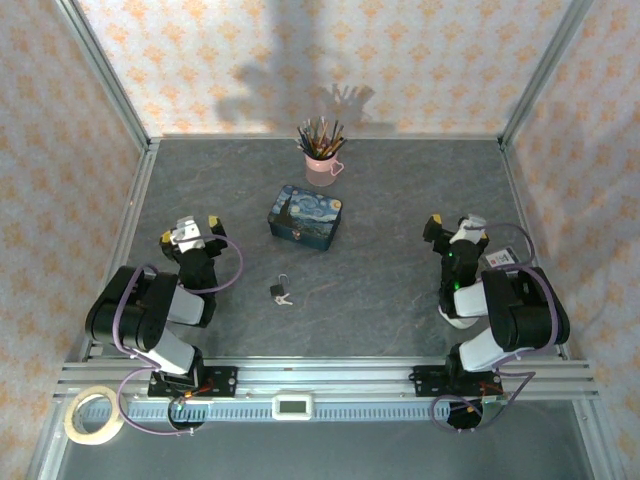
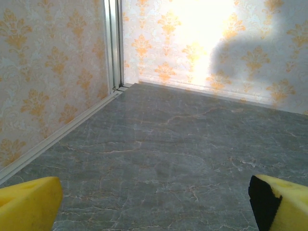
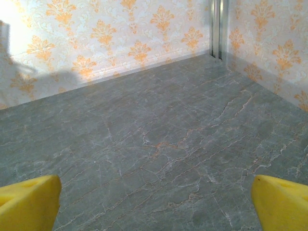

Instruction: Unlock the padlock with the key

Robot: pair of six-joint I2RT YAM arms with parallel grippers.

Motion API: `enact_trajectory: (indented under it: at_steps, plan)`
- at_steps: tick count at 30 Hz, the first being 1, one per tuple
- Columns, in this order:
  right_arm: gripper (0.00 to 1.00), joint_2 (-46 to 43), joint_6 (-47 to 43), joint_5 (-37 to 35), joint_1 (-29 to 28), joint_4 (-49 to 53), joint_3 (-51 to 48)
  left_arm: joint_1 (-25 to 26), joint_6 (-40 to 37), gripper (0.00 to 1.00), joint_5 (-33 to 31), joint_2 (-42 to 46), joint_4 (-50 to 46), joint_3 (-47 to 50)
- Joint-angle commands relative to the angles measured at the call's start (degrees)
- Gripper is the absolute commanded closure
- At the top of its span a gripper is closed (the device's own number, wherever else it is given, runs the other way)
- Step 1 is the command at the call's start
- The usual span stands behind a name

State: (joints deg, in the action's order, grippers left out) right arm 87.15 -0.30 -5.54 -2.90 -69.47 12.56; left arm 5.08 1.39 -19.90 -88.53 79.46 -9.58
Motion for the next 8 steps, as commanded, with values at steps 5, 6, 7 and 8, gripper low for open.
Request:
enact_trajectory:
  at_steps: [5, 6, 7, 8]
  plan:
    - [0.0, -0.19, -0.84, 0.62, 0.17, -1.48, 0.49, -0.6, -0.68, 0.01, 0.58, -0.32, 3.52, -0.08]
    - [0.0, -0.23, -0.94, 0.58, 0.17, -1.75, 0.34, -0.6, -0.61, 0.01, 0.65, -0.17, 3.13, -0.21]
    - [0.0, -0.24, -0.86, 0.66, 0.17, -1.83, 0.29, -0.59, -0.54, 0.01, 0.64, -0.13, 2.88, -0.26]
    - [0.0, -0.17, -0.98, 0.64, 0.17, -1.79, 0.34, -0.6, -0.51, 0.01, 0.55, -0.23, 2.93, -0.34]
